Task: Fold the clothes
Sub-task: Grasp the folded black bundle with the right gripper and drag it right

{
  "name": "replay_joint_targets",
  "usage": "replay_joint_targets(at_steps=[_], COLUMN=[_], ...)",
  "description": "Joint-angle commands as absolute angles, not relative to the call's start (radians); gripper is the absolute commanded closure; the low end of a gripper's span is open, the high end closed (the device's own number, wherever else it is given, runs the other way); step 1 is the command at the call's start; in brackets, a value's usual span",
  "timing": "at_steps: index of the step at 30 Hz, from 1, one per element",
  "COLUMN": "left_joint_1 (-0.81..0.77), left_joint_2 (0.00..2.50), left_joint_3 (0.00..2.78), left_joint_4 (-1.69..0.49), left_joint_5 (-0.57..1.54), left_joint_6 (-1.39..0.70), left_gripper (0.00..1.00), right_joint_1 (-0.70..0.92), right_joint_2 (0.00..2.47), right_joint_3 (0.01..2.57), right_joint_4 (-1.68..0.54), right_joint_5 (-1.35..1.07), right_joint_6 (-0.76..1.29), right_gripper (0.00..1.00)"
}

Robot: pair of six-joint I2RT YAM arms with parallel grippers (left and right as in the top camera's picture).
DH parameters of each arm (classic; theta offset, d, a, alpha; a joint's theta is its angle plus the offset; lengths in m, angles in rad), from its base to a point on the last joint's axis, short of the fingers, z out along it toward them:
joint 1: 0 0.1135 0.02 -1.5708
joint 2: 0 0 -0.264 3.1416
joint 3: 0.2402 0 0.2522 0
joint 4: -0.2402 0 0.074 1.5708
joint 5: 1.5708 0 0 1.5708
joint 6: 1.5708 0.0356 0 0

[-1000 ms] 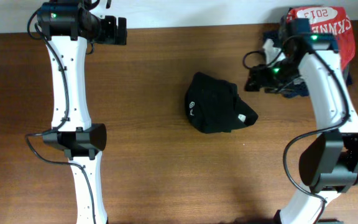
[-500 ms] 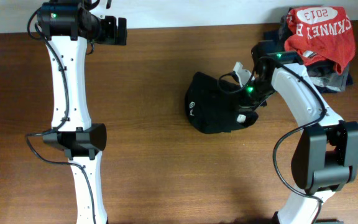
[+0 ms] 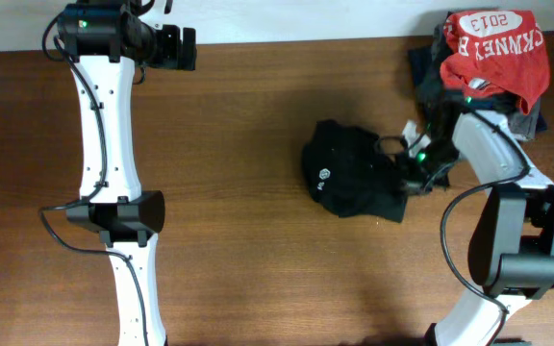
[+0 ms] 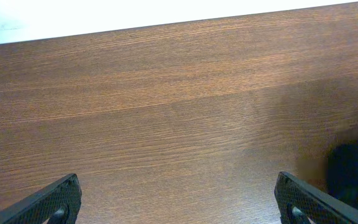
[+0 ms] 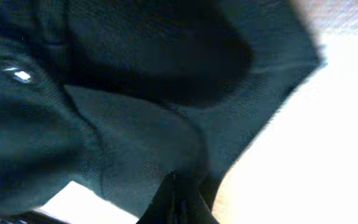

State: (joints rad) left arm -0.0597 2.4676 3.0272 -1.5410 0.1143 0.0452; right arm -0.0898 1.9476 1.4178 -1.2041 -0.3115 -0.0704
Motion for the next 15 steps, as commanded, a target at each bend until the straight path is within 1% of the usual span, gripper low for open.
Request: replay_joint_targets(at_steps=[1,2,3,8,9,14,15], left_joint_1=[-0.060,-0.060,-0.060,-0.060,-0.060,-0.061,-0.061], left_joint_2=[2.460,2.460,2.460,2.460,2.460,2.461,2.463], left_joint_3=[3.025,3.025,3.025,3.025,3.025,3.025,3.025], left_joint_4=[-1.542,-1.542,-1.542,-1.547,-1.547,-1.554,-1.556], left_joint_5=[0.107,0.107,0.107,0.107,0.107,0.107,0.107], left_joint_6=[0.062,0.063,0.067,0.078,0.078,0.077,0.077], left_gripper=[0.01,0.01,0.01,0.01,0.01,0.01,0.01], right_joint_1=[-0.086,-0.086,-0.086,-0.102,-0.106,-0.105,-0.102], right_joint_2=[1.936,1.936,1.936,1.935,1.935,1.934,1.934], right_joint_3=[1.358,1.356,1.357,1.433,1.464,1.653,1.682], right_joint_4=[-1.180,-1.177,-1.171,-1.192,-1.209,-1.304,-1.314], right_joint_5=[-0.295,-0.294,-0.294,-0.308,-0.310,-0.313,-0.314], right_joint_6=[-0.062,-0.063,-0.063,-0.063,-0.063,-0.073,-0.075], right_gripper=[0.96,0.96,0.93,0.67,0.65,0.62,0.59])
